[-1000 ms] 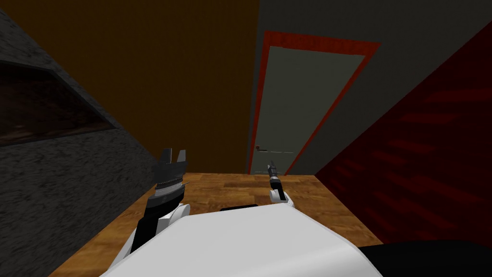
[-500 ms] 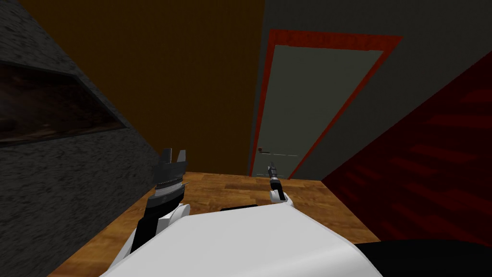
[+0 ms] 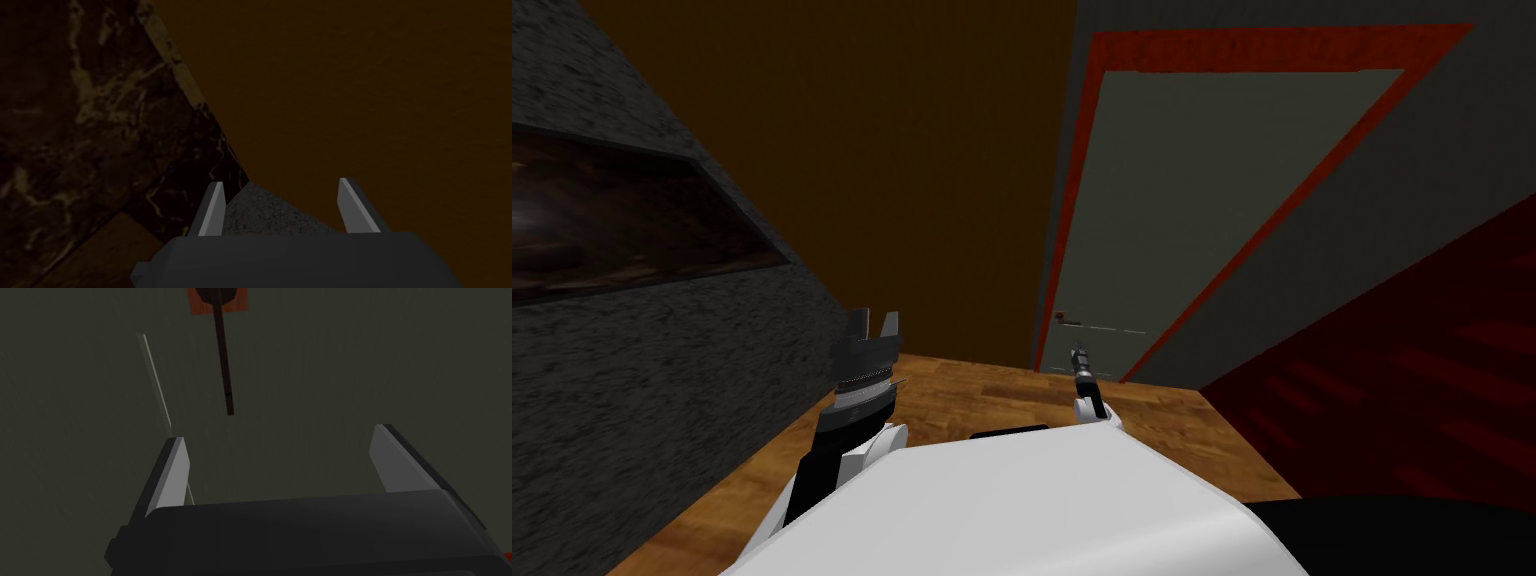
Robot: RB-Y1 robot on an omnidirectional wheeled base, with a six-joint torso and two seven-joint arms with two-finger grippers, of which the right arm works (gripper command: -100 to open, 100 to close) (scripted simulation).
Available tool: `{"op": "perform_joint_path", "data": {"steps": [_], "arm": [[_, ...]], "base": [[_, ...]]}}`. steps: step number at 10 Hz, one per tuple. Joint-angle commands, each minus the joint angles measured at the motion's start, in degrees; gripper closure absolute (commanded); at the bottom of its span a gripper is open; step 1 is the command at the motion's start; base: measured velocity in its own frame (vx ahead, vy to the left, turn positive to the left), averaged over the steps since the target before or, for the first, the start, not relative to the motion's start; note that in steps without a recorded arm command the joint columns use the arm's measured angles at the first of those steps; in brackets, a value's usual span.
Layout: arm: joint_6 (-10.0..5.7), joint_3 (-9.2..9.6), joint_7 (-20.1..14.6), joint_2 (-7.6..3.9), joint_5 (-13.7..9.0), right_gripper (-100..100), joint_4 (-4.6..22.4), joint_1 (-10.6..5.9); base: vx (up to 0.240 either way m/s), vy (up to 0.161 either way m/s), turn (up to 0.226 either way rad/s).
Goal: Pull the door open
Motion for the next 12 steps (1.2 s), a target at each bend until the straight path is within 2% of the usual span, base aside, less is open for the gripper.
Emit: {"op": "perform_joint_path", "data": {"steps": [1,2,6,7,8,9,12], "arm": [[-0.52,-0.2,0.23,-0.06,-0.27,-100,2.37,-0.92],[-0.52,-0.2,0.23,-0.06,-0.27,-100,2.37,-0.92],[-1.41,-0.64,0.52,-0.39,-0.92,-100,7.31,-2.73],[-1.4,-0.59,0.54,-0.25,-0.82,-100,6.85,-2.65],[-1.99,-0.91,-0.16,-1.02,-1.09,-100,7.33,-2.15],[-2.19,-1.03,-0.43,-1.3,-1.18,-100,7.45,-1.94],[-3.72,-1.93,-2.52,-3.52,-1.91,-100,8.45,-0.32]], "base": [[0.071,-0.032,0.087],[0.042,-0.026,0.041],[0.06,-0.024,0.08],[0.038,-0.01,0.016],[0.136,0.001,0.105],[0.172,0.001,0.084],[0.211,0.0,0.119]]}}
